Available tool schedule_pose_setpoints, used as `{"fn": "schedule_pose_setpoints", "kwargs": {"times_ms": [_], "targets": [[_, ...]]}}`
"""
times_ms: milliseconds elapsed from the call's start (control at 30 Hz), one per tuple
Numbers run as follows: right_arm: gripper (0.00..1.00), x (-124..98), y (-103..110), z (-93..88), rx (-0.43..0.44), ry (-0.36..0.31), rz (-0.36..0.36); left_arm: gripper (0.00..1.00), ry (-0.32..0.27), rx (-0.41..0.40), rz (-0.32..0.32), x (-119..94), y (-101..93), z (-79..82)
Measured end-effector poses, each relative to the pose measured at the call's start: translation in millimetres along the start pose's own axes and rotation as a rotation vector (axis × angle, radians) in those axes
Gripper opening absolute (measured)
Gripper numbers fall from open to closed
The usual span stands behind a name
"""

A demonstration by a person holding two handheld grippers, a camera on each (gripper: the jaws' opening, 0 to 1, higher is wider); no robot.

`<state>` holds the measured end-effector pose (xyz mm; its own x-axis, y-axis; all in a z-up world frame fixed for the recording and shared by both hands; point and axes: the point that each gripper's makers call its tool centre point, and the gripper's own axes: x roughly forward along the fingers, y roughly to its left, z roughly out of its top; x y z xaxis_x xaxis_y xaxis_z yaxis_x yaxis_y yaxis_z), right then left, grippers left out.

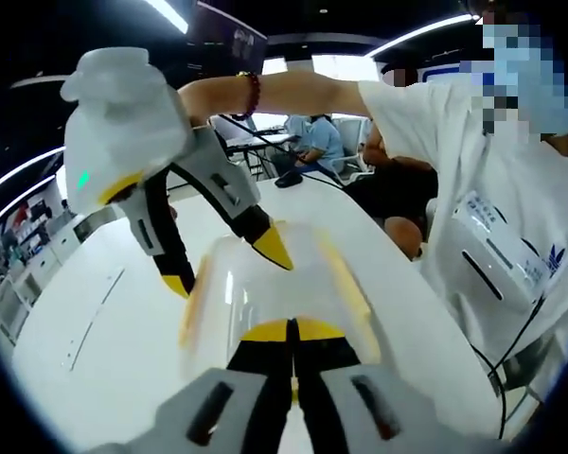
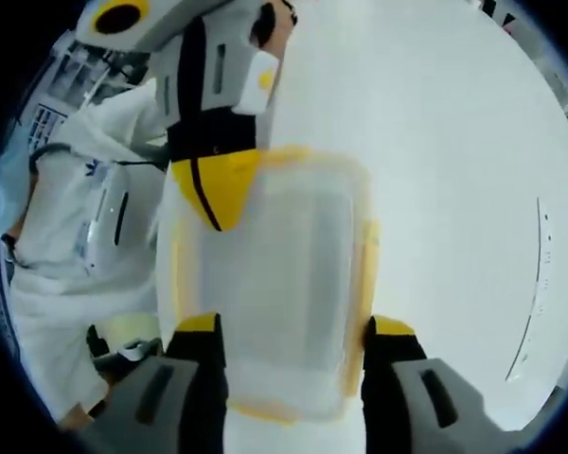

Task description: Snap each plastic latch of the storage box into its locked position after aligning the lid with the box until every specified latch is closed and the lid sits flush.

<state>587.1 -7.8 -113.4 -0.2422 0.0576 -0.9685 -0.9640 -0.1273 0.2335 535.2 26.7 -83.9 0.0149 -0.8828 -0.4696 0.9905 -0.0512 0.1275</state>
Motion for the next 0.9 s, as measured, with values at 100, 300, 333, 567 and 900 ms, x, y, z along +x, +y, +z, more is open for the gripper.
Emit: {"fn": "schedule_pose_setpoints", "kwargs": {"times_ms": [100,300,333,567,900], "targets": [[0.49,1,1,-0.1,0.002,0.012,0.002,0.0,0.0,-0.001,0.0,0,-0.2,-0.2],[0.49,1,-2,-1.9,0.008,0.043,0.021,0.0,-0.007,-0.008,-0.005,0,2.3,-0.5],[0.49,2,-2,-1.4,0.013,0.046,0.02,0.0,-0.011,-0.009,-0.008,1,2.5,-0.6],[0.48,-1,-4,-5.6,0.01,0.034,0.047,0.0,-0.015,-0.005,-0.011,3,5.6,1.5],[0.46,-7,4,-7.0,-0.002,0.014,0.078,0.0,-0.021,-0.01,-0.011,4,0.5,10.9]]}}
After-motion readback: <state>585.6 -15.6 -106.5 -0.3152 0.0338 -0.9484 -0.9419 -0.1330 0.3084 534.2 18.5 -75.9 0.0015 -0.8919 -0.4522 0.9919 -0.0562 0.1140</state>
